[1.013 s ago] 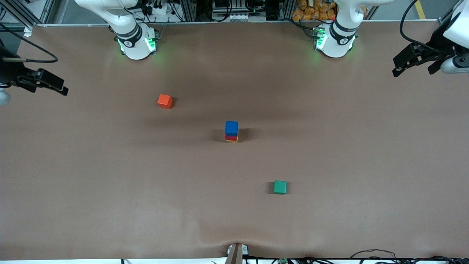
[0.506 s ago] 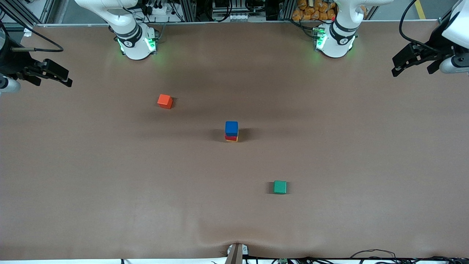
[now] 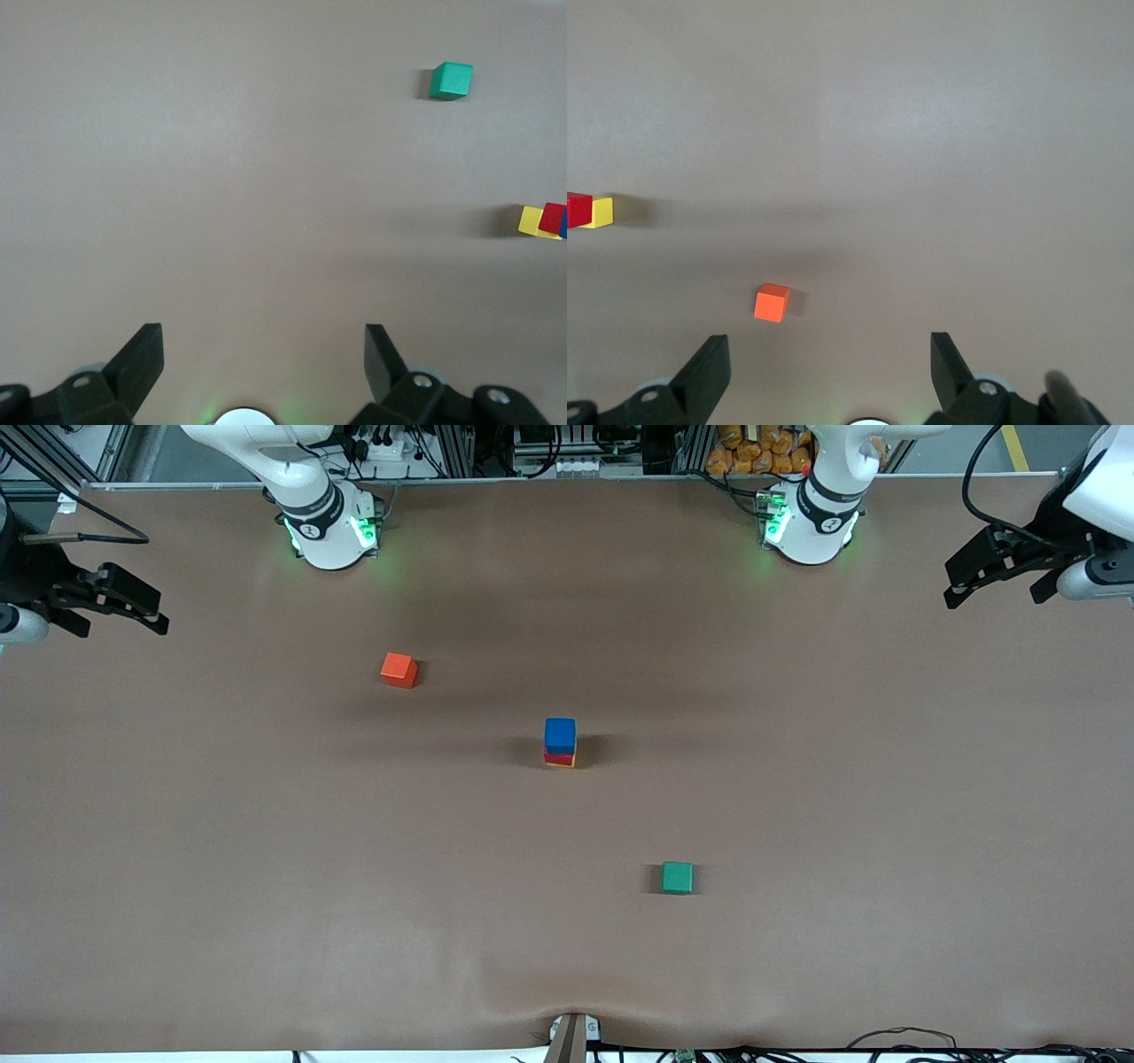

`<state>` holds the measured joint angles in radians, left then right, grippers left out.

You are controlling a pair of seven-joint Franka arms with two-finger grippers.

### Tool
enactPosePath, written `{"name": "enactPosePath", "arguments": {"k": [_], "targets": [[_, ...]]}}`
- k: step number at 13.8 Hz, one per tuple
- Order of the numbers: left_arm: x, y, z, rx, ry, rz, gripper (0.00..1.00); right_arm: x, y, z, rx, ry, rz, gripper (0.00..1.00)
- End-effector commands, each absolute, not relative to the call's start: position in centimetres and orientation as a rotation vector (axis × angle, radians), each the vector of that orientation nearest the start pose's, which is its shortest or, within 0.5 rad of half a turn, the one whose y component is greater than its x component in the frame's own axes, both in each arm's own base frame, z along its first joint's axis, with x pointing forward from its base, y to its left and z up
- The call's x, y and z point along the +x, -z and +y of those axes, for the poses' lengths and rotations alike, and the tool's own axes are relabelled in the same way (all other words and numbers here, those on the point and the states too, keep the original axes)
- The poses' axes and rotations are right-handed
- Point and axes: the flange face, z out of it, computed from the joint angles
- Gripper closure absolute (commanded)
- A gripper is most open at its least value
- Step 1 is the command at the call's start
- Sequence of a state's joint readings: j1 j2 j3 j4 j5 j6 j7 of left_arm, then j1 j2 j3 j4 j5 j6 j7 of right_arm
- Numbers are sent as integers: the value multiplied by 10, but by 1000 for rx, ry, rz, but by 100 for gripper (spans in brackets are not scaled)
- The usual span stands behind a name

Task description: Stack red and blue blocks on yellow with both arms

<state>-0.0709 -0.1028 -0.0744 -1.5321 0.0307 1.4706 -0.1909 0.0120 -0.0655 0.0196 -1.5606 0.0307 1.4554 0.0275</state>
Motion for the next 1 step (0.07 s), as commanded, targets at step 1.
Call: {"name": "enactPosePath", "arguments": {"k": [1], "targets": [[500, -697, -70, -3103, 86, -54, 0, 518, -664, 12, -3139, -34, -20, 0]]}}
